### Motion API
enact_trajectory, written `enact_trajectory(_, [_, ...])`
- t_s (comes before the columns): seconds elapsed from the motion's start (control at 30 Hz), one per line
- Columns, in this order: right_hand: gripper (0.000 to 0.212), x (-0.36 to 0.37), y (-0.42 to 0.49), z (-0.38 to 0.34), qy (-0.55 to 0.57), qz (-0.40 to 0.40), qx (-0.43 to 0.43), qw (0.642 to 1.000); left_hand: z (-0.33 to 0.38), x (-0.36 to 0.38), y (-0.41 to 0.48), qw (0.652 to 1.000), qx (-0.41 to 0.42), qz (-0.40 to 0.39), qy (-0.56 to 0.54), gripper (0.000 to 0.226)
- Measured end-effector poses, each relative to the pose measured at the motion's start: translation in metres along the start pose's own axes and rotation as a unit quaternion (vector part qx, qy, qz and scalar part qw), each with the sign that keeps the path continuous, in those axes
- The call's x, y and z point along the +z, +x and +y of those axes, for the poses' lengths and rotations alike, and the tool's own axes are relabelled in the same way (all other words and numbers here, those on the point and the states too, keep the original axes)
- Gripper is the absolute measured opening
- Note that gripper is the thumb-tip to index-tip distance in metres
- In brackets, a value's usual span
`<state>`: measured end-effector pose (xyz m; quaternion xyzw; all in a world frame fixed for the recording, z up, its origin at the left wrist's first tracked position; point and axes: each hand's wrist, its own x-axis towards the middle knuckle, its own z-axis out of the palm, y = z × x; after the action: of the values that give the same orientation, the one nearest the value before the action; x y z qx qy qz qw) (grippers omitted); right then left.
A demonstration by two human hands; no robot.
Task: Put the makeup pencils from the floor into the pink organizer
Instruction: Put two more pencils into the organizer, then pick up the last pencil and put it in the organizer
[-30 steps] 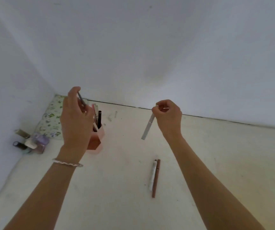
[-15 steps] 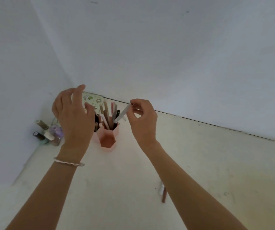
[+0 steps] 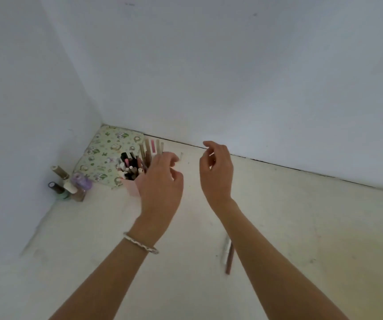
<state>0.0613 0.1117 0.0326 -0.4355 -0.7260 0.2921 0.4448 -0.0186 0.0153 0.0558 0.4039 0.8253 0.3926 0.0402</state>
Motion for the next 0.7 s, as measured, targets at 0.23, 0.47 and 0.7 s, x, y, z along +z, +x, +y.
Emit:
enact_trajectory(0.23, [0.024,-0.087,-0.001,0.052,-0.039,0.064,0.093,0.993,0.033,0.106,-0.087,0.931,-0.059,-0.350,0.087,0.022])
enact_trajectory(0.47, [0.025,-0.141,-0.022,0.089,-0.080,0.073,0.132,0.985,0.032,0.132,-0.106,0.927,-0.061,-0.354,0.104,0.025])
enact_trajectory(0.7, [0.020,-0.148,-0.037,0.113,-0.144,-0.069,0.226,0.961,0.045,0.124,-0.072,0.974,-0.040,-0.225,-0.008,0.049])
